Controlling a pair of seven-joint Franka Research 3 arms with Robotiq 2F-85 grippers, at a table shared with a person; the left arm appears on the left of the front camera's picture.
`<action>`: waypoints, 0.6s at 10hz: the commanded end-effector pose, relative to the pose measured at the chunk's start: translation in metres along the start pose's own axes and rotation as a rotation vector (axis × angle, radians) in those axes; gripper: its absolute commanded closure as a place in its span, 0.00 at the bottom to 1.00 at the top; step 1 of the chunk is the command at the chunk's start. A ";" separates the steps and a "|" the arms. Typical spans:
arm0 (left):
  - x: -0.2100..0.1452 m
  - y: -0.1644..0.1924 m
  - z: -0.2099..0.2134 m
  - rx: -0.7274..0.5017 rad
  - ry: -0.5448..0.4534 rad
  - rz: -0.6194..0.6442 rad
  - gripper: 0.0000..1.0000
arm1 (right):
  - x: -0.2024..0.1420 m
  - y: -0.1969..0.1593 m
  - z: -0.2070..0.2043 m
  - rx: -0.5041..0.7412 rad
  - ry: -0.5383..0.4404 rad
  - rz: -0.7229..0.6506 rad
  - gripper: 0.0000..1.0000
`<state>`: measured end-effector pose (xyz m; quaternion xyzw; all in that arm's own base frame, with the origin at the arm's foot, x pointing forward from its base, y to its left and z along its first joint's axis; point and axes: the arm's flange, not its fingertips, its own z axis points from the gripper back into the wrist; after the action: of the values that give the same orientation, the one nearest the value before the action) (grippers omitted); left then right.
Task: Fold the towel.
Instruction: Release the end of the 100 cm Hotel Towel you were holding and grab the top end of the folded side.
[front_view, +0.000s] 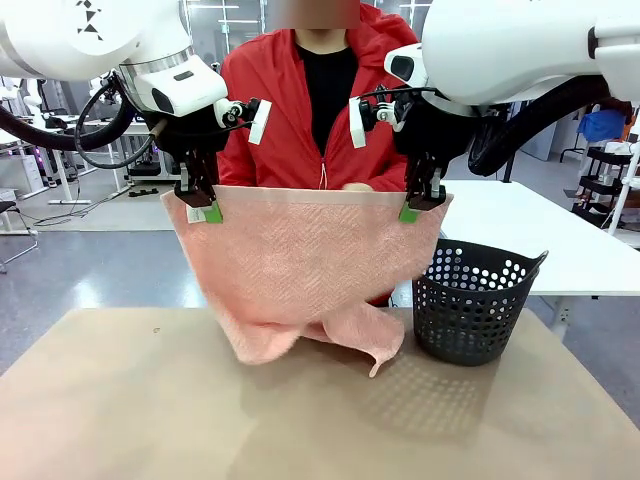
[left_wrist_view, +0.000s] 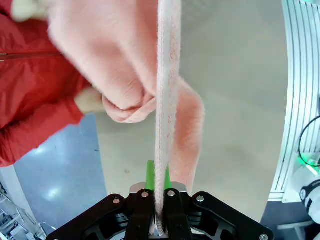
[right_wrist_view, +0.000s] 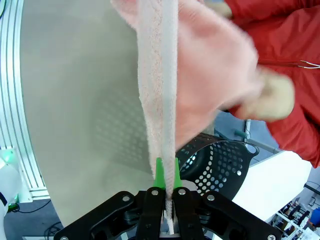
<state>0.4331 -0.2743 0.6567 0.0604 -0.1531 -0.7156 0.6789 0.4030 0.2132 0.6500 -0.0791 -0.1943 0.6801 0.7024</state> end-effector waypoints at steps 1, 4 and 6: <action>-0.001 0.003 0.001 0.011 0.013 -0.003 1.00 | -0.001 0.000 0.001 -0.001 0.004 0.001 1.00; -0.001 0.003 0.001 0.011 0.013 -0.003 1.00 | -0.001 0.000 0.001 -0.001 0.004 0.001 1.00; -0.001 0.003 0.001 0.011 0.013 -0.003 1.00 | -0.001 0.000 0.001 -0.001 0.004 0.001 1.00</action>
<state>0.4331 -0.2743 0.6567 0.0603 -0.1531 -0.7156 0.6789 0.4030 0.2132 0.6499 -0.0791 -0.1942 0.6801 0.7024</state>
